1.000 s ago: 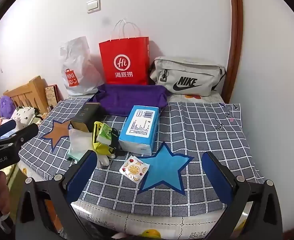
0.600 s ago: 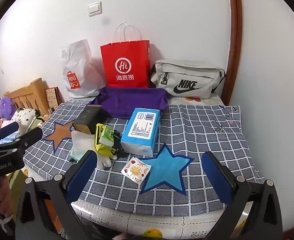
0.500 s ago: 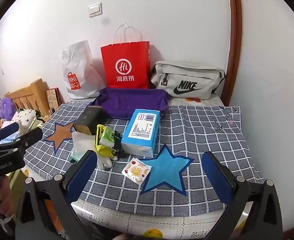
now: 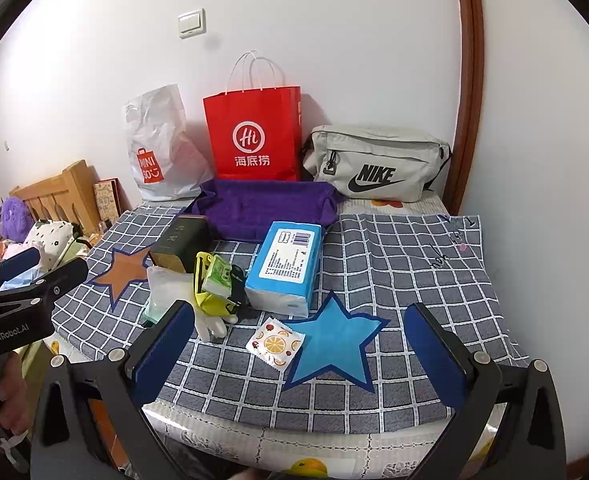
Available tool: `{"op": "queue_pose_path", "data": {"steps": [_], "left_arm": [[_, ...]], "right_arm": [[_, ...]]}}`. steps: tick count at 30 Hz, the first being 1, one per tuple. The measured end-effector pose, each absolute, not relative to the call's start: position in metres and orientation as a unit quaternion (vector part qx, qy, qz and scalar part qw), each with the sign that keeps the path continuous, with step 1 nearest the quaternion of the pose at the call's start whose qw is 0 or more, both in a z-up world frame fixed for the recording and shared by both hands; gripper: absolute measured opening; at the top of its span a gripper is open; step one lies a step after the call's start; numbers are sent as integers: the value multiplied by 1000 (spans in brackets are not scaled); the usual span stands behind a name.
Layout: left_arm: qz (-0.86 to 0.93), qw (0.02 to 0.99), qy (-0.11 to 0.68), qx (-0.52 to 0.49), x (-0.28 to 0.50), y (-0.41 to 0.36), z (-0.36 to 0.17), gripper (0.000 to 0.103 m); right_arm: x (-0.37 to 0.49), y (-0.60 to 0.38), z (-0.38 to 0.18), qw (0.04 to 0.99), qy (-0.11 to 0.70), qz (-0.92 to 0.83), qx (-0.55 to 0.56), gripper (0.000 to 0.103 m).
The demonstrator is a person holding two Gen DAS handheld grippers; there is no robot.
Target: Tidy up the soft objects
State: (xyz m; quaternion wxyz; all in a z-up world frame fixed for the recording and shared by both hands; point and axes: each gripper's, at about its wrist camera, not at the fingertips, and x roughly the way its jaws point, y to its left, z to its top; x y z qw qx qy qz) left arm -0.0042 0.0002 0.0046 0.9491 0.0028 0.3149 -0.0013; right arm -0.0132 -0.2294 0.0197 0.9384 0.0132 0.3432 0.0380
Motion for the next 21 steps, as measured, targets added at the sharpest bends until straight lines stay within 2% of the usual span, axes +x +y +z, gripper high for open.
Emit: {"op": "queue_pose_path", "data": {"steps": [21], "left_arm": [[0, 949, 315, 4, -5, 1, 5, 103]], "right_arm": [[-17, -226, 20, 941, 336, 41, 13, 103]]}}
